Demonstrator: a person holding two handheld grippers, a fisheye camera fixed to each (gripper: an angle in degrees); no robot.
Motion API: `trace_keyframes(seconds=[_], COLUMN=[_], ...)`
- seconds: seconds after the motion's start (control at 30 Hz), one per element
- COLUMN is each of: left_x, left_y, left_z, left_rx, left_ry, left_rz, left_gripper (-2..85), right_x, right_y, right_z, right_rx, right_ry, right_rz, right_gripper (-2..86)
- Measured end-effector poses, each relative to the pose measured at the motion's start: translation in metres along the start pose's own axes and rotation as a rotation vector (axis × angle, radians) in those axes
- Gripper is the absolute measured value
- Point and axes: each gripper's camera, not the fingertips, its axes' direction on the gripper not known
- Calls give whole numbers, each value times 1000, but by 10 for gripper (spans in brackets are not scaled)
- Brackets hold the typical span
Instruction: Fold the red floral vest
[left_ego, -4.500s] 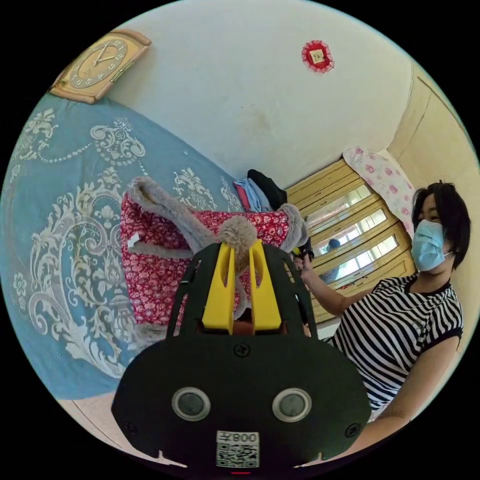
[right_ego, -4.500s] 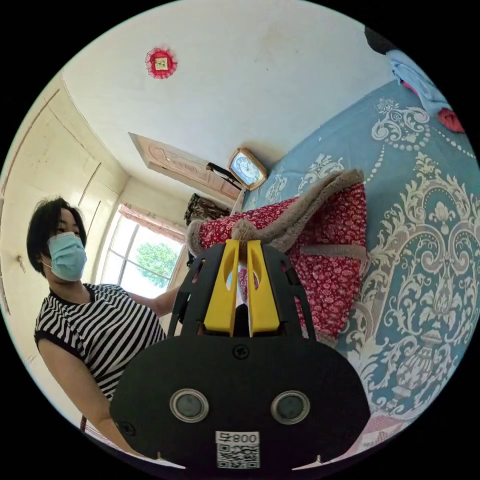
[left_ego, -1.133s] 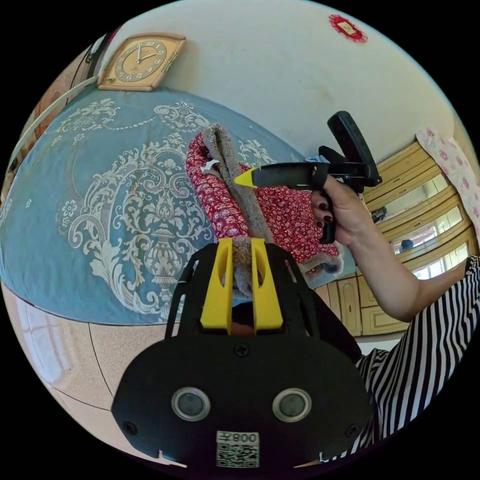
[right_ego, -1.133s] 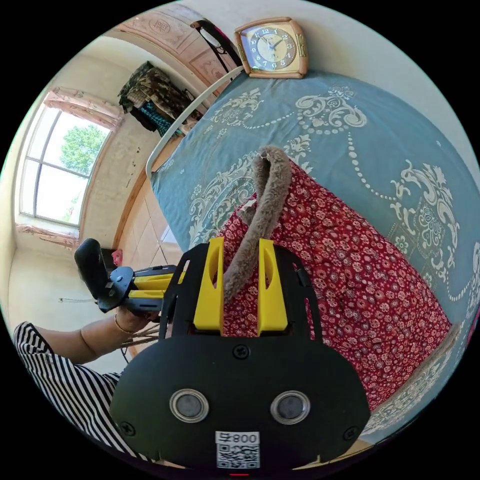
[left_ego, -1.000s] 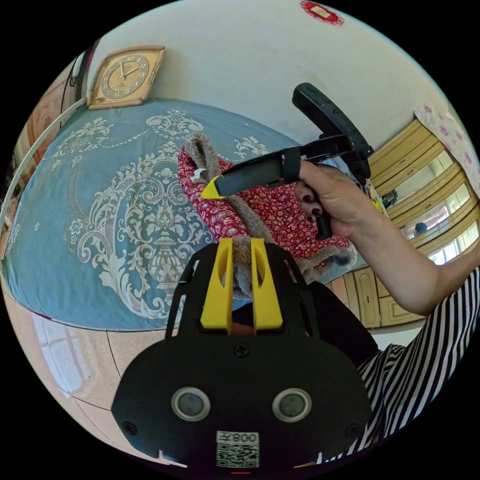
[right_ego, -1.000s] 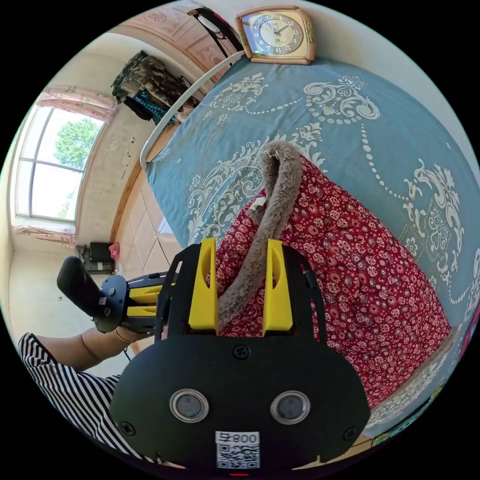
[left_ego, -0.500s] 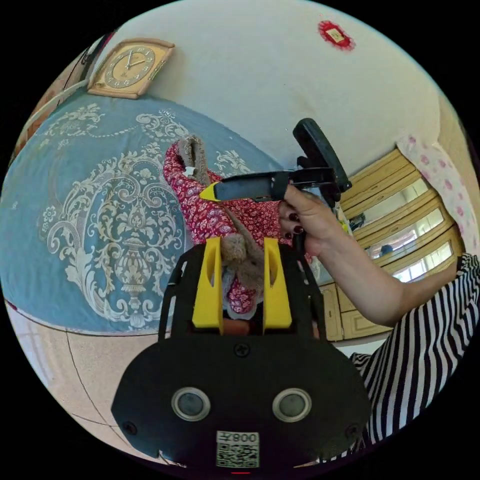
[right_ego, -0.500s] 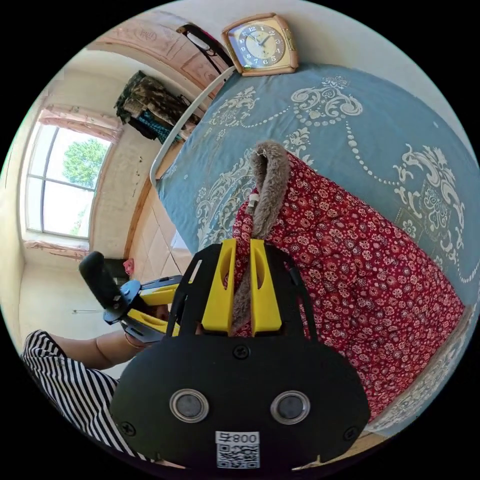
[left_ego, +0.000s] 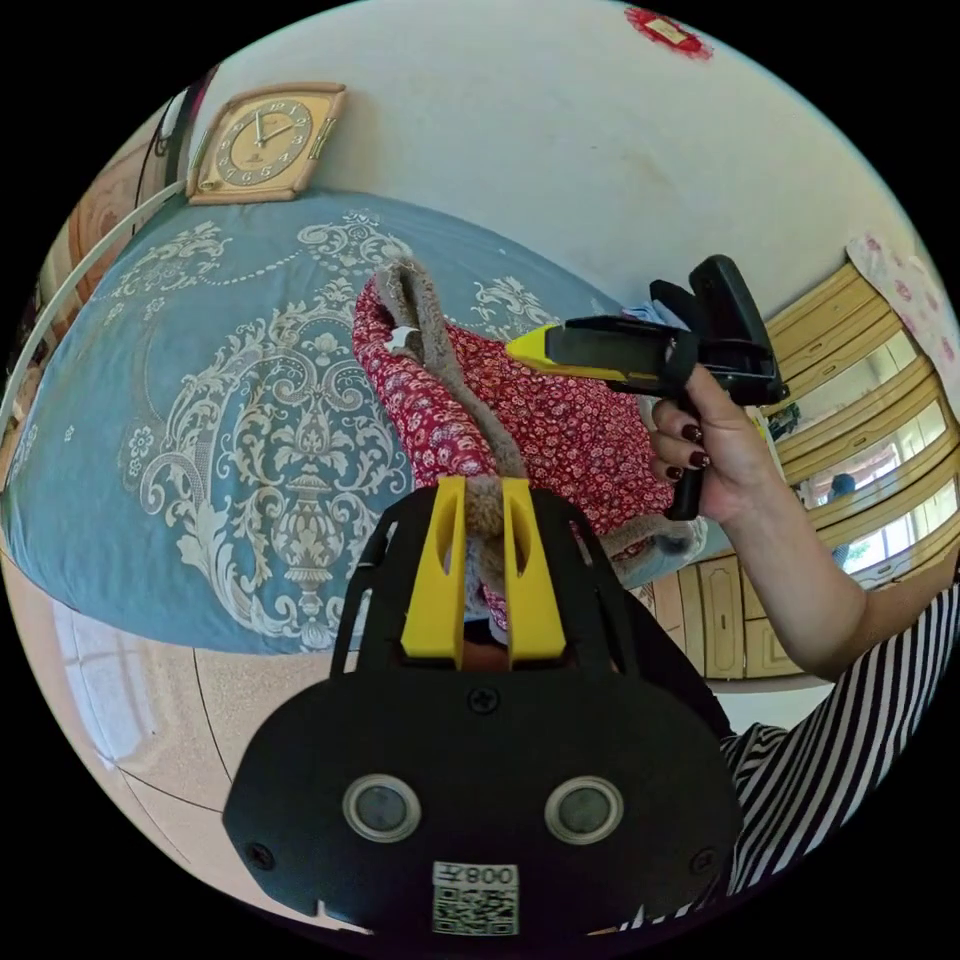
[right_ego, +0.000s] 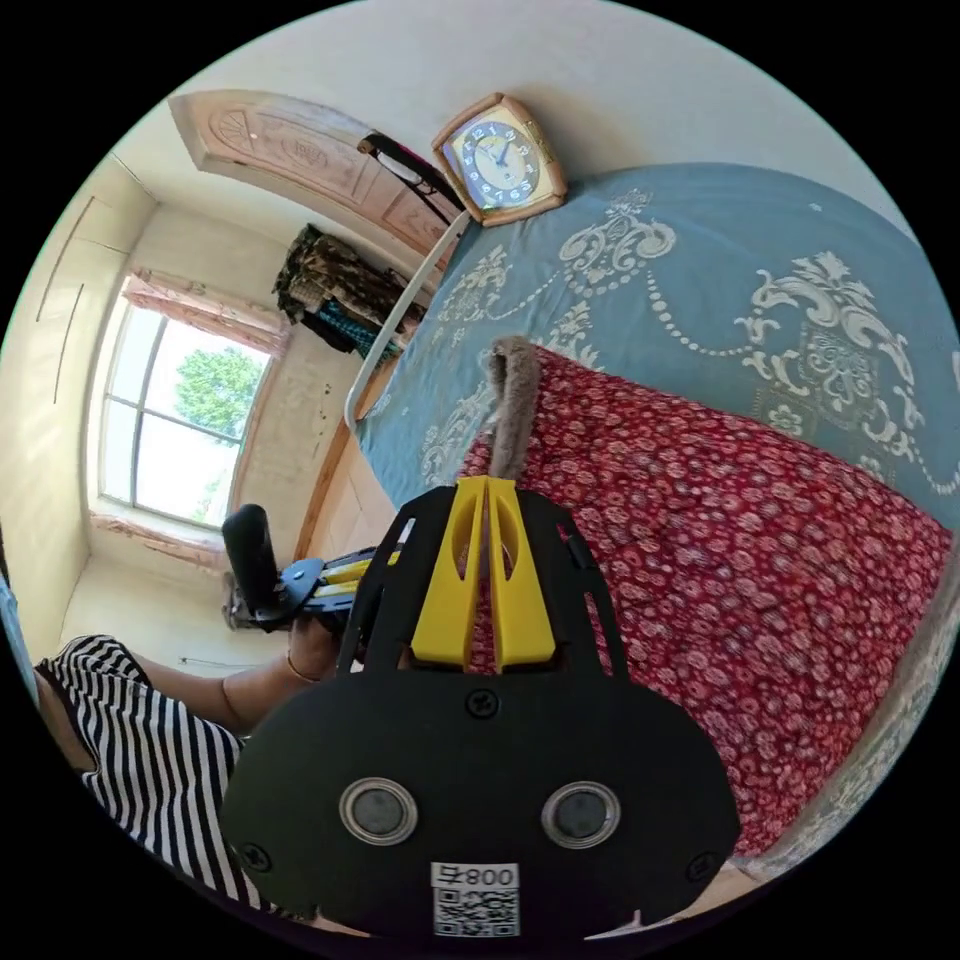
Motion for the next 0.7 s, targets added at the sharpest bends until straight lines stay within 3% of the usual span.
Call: trace_keyframes(seconds=[0.13,0.2,0.33,0.4,0.57,0.7], left_x=[25,46,117,151,233,267], left_y=[1,-4,-24,-31,-40,-42], left_z=[-2,-2,17,30,74,97], left_rx=[61,83,40,12,-86,-121], left_ry=[89,126,188,195,161,140], left_rz=[37,82,277,383,577,621], left_gripper=[58,56,53,50,38,33], right_x=[59,83,102,114,185,217], right_y=[39,55,73,81,148,173], right_z=[-21,-6,-21,-45,-158,-189], right_rx=[-42,-132,-72,-22,321,366], right_ry=[211,205,149,55,-300,-522], right_rz=[159,217,248,265,370,373], right_gripper=[2,3,6,10,70,124])
